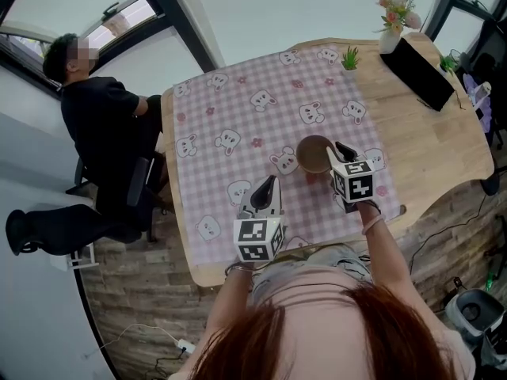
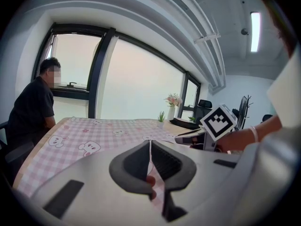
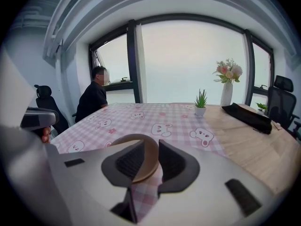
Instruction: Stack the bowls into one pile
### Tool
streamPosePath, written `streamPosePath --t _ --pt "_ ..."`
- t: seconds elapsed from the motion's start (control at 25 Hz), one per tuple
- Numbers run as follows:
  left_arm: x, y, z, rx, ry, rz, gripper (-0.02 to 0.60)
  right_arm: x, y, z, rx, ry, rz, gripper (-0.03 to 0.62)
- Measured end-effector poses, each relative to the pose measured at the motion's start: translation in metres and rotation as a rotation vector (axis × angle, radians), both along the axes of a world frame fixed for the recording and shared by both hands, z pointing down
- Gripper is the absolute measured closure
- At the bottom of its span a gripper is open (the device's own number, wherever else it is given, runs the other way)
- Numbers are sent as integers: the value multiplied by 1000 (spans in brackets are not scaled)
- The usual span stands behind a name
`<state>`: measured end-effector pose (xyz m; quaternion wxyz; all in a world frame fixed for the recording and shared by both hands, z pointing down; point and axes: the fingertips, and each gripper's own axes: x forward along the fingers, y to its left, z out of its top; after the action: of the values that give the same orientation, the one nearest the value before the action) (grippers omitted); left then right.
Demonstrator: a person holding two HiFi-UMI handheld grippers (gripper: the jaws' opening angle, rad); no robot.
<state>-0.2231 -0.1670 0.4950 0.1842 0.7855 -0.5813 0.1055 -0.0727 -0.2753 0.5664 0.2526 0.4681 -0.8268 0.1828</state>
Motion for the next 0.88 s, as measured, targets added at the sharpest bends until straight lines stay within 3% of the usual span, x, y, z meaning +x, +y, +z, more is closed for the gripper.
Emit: streamPosePath --t 0.88 --pt "51 50 -59 76 -24 -62 566 30 75 -78 153 -93 -139 559"
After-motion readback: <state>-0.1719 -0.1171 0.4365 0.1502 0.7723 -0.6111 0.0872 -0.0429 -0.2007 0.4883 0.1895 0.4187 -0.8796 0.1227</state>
